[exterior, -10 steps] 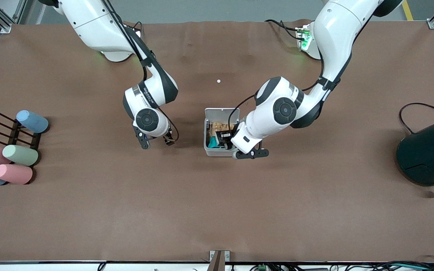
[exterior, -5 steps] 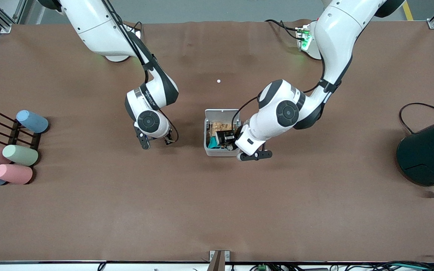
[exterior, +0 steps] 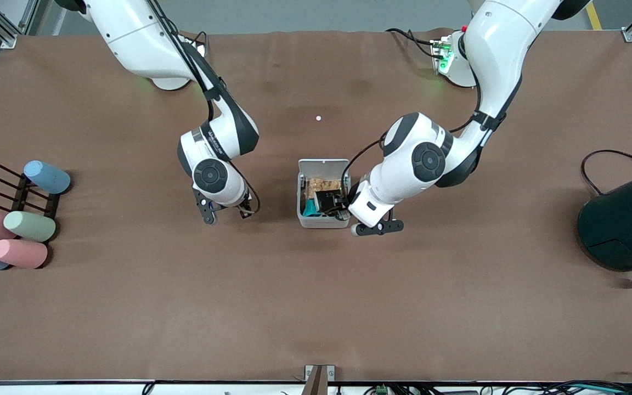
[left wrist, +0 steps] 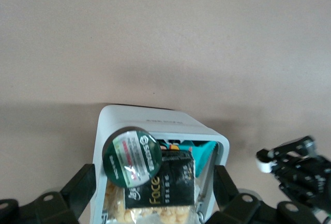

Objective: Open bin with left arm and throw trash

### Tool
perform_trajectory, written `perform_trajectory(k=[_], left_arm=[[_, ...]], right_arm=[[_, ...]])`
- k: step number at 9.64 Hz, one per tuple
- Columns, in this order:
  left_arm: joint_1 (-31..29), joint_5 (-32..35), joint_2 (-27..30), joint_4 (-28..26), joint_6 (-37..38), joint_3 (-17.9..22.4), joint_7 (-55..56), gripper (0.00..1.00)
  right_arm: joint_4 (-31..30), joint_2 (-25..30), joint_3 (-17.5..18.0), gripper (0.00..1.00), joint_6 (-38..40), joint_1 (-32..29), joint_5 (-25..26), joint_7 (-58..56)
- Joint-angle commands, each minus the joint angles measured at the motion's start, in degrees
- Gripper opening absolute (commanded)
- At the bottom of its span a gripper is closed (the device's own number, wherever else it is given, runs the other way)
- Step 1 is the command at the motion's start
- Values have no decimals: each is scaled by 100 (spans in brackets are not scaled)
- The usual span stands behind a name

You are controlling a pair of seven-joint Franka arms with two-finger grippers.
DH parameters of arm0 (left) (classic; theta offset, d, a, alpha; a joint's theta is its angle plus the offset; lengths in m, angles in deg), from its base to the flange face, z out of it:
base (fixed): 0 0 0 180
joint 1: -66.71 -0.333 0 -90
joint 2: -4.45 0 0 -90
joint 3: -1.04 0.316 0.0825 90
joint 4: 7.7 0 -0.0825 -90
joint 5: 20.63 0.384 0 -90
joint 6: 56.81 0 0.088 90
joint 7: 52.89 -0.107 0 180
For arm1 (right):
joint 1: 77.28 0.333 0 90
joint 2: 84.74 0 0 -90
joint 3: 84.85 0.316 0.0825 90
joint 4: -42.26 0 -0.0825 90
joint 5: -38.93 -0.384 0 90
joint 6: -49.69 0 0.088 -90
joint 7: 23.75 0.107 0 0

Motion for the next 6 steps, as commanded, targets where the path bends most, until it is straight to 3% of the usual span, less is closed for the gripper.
perform_trajectory(k=[1,3,6], left_arm=[[-19,167,327,14,481,53,87,100],[-343,1087,441,452,1314,97,26,100],[-984,1311,844,902,2361,97,-1,100]], right_arm=[[807,178,67,0,114,55,-73,80],[1205,152,67,1,96,431,-73,19],[1198,151,67,1,87,1038,-212,71]])
